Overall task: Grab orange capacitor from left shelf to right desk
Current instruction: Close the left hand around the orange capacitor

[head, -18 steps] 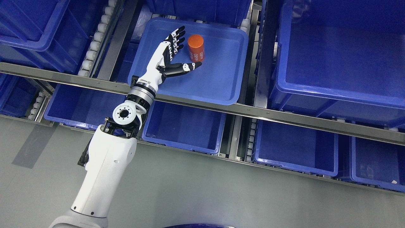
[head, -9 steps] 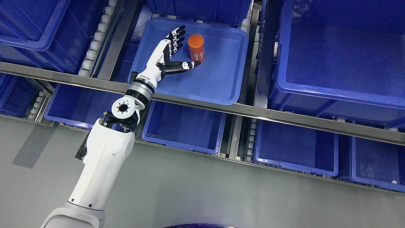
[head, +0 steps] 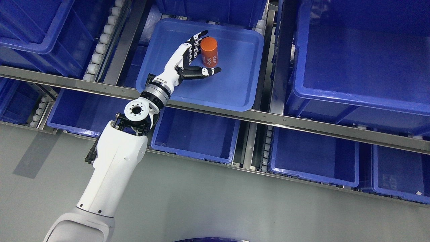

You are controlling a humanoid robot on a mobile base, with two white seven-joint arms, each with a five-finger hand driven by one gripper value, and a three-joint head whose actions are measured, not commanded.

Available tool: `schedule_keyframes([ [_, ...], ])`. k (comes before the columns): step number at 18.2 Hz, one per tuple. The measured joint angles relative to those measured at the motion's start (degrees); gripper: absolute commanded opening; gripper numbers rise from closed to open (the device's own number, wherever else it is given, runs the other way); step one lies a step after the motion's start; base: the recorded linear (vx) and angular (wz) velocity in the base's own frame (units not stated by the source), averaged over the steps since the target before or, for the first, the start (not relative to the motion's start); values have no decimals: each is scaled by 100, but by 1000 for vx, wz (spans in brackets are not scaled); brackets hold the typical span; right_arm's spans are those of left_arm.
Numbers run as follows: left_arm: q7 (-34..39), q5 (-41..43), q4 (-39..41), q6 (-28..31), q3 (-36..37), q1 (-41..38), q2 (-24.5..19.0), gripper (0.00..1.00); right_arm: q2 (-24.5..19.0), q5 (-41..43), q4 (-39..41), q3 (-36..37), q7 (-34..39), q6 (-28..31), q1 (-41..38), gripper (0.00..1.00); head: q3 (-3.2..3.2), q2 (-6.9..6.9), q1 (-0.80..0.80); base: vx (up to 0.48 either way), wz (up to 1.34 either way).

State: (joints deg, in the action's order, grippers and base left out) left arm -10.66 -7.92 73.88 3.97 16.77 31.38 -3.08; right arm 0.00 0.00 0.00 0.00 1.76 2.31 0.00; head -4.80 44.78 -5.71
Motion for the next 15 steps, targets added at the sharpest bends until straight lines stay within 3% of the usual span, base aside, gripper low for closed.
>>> schedule_keyframes([
  [2,-44,23,-63,12,-12,15,7,53,0,0,0,0,0,0,0,100,0,0,0,0,0],
  [6,-127,46,-180,-51,-102,26,32,40,0,0,0,0,0,0,0,100,0,0,0,0,0],
  [7,-170,49,-215,-89,-129,27,39,41,0,0,0,0,0,0,0,100,0,0,0,0,0],
  [11,-245,85,-367,-292,-173,33,115,70,0,0,0,0,0,0,0,100,0,0,0,0,0],
  [15,-321,281,-495,-320,-134,56,180,70,0,0,0,0,0,0,0,100,0,0,0,0,0],
])
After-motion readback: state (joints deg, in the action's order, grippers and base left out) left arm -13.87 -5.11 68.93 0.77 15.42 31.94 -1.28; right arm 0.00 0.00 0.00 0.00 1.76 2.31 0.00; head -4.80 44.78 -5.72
